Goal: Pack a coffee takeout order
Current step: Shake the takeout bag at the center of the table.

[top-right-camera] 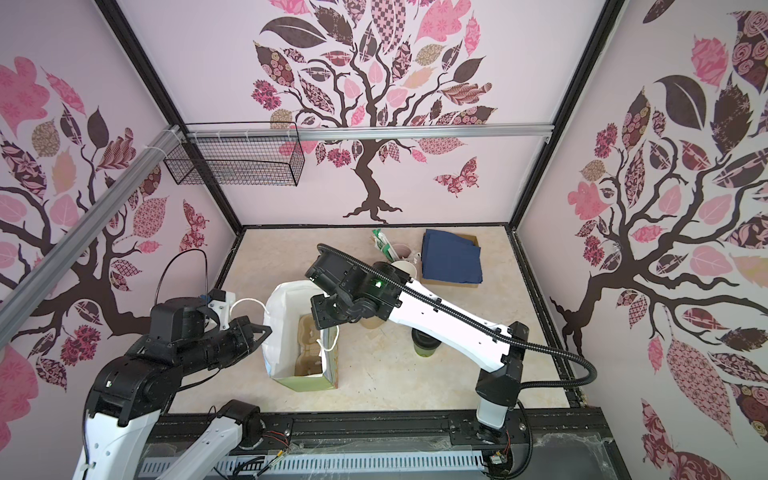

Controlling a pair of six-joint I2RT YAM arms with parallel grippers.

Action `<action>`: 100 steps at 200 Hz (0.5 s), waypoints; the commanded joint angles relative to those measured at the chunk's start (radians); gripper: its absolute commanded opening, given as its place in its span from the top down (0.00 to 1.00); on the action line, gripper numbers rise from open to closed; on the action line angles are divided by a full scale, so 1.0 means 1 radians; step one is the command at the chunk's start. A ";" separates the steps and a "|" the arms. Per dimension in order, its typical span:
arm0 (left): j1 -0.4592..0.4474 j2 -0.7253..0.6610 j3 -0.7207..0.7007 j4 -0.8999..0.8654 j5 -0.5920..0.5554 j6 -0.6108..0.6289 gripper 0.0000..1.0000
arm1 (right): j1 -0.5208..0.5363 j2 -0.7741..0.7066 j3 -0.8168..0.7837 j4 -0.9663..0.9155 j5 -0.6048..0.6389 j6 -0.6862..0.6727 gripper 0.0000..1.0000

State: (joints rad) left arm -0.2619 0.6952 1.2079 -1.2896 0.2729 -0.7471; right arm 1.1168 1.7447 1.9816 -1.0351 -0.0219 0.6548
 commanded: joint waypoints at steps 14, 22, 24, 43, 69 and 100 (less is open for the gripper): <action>-0.001 -0.019 -0.050 0.036 0.036 -0.024 0.94 | -0.008 0.035 0.066 -0.058 0.054 -0.002 1.00; -0.001 -0.018 -0.057 0.046 0.045 -0.023 0.89 | -0.010 0.047 0.081 -0.073 0.064 -0.007 1.00; -0.001 -0.019 -0.059 0.049 0.047 -0.023 0.88 | -0.011 0.051 0.086 -0.077 0.066 -0.009 1.00; 0.000 -0.023 -0.077 0.066 0.055 -0.025 0.81 | -0.012 0.081 0.129 -0.118 0.090 -0.017 1.00; -0.001 -0.028 -0.090 0.078 0.056 -0.027 0.65 | -0.020 0.106 0.159 -0.152 0.090 -0.023 1.00; -0.002 -0.039 -0.085 0.095 0.039 -0.026 0.53 | -0.033 0.135 0.179 -0.187 0.086 -0.031 1.00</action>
State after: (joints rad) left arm -0.2619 0.6724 1.1366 -1.2388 0.3183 -0.7822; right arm 1.1000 1.8351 2.1246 -1.1507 0.0380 0.6449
